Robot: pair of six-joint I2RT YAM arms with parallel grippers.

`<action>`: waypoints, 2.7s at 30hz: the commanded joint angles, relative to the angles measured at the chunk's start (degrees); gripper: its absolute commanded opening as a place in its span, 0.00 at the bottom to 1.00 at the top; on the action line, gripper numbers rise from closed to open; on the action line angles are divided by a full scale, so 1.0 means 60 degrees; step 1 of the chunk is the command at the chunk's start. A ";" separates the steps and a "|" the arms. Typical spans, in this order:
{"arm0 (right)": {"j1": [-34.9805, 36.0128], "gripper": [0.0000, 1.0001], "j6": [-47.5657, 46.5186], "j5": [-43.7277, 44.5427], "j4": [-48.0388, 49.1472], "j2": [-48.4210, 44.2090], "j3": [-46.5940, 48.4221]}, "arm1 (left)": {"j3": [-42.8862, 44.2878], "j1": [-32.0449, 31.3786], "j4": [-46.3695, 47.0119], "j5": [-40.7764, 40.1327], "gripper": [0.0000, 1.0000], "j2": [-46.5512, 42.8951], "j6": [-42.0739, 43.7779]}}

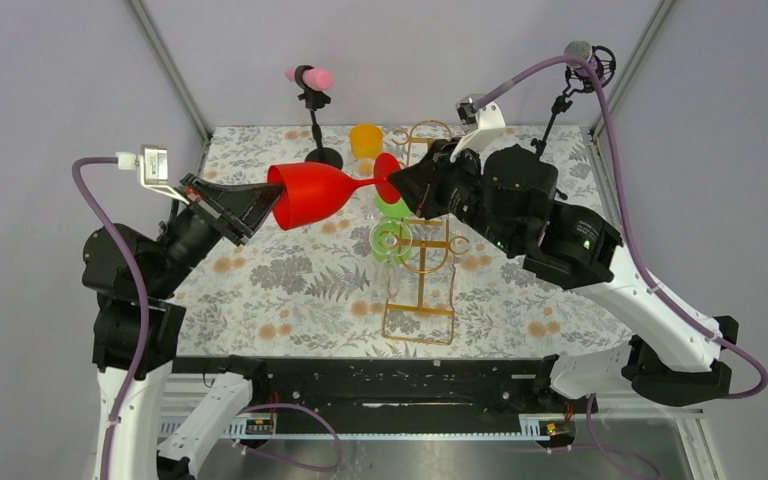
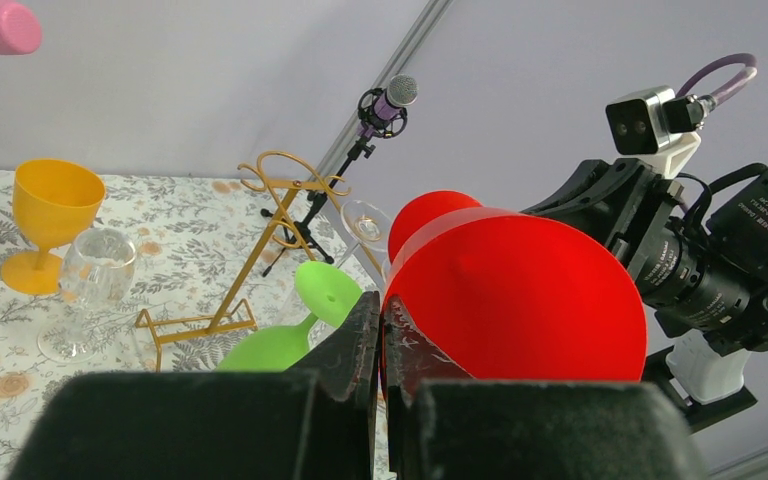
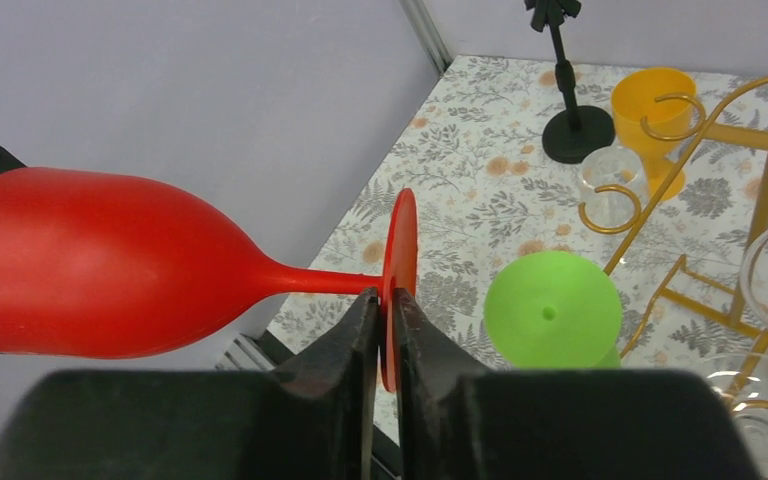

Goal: Place the wine glass upside down on the wine glass rack
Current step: Turn the wine glass upside down at the wine rack.

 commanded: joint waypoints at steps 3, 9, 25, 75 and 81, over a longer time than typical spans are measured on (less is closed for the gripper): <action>0.0086 0.05 -0.0185 0.0192 0.0535 -0.0283 -0.0244 | -0.0019 -0.0052 0.0294 0.0254 0.00 -0.0146 0.0052; 0.0100 0.00 -0.0367 0.0116 0.2539 -0.1412 -0.2086 | 0.0016 -0.0045 0.0299 0.0754 0.28 -0.0119 0.0135; 0.0086 0.00 -0.3692 -0.1118 0.1413 -0.5046 -0.3435 | -0.0328 -0.0044 0.2435 0.2698 0.72 -0.0172 -0.1140; 0.4647 0.00 -1.5048 0.0037 0.5060 -0.1652 -0.3029 | -0.1835 -0.1209 0.4279 0.5692 0.42 0.0283 -0.1576; 0.4627 0.00 -1.5108 -0.0006 0.5069 -0.1301 -0.2744 | -0.1871 -0.1400 0.4278 0.5714 0.39 0.0286 -0.1526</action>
